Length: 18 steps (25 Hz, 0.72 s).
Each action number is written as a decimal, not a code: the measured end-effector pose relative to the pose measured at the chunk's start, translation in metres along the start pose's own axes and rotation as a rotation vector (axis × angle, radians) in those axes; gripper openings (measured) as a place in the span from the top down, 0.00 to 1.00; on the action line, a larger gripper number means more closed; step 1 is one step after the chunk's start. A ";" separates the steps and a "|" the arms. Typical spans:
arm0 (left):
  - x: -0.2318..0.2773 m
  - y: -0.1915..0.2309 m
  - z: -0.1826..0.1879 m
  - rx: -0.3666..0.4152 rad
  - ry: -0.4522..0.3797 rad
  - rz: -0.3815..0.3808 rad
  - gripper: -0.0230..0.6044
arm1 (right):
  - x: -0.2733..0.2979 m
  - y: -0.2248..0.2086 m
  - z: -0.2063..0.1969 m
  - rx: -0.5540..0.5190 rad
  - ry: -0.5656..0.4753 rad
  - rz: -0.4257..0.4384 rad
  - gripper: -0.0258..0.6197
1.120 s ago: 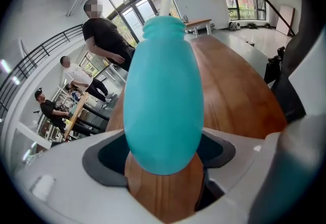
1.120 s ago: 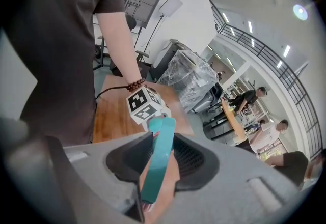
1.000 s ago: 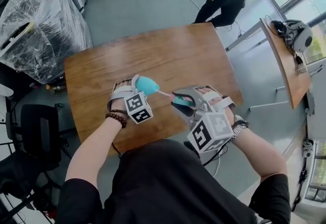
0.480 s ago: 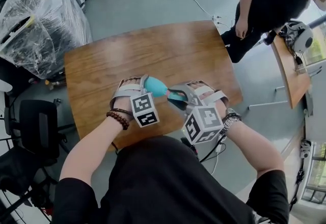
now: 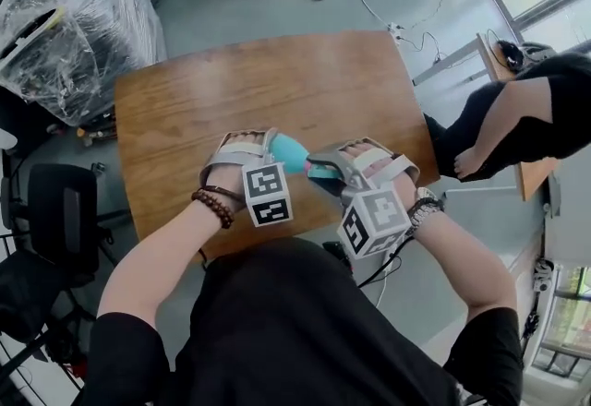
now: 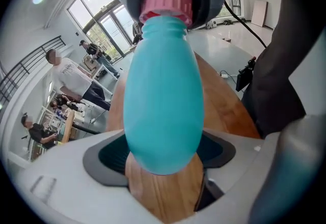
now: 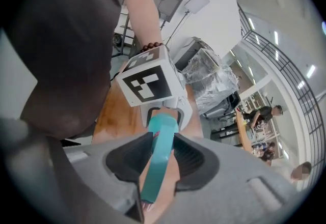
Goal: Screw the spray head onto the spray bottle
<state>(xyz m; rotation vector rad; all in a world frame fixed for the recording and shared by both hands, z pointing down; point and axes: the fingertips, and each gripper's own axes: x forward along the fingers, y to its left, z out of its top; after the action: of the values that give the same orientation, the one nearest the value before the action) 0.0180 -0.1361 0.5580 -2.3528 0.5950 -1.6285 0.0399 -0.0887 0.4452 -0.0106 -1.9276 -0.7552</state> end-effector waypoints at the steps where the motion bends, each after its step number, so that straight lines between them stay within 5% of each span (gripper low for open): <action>1: -0.001 -0.001 0.001 0.005 -0.001 -0.007 0.28 | -0.001 0.001 -0.001 -0.037 0.007 0.000 0.77; 18: -0.013 -0.013 0.010 0.140 -0.015 -0.093 0.29 | -0.011 0.019 0.006 -0.524 0.013 0.015 0.77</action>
<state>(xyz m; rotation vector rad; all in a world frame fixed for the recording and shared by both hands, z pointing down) 0.0256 -0.1185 0.5486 -2.3199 0.3613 -1.6327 0.0464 -0.0669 0.4437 -0.3397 -1.6662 -1.2262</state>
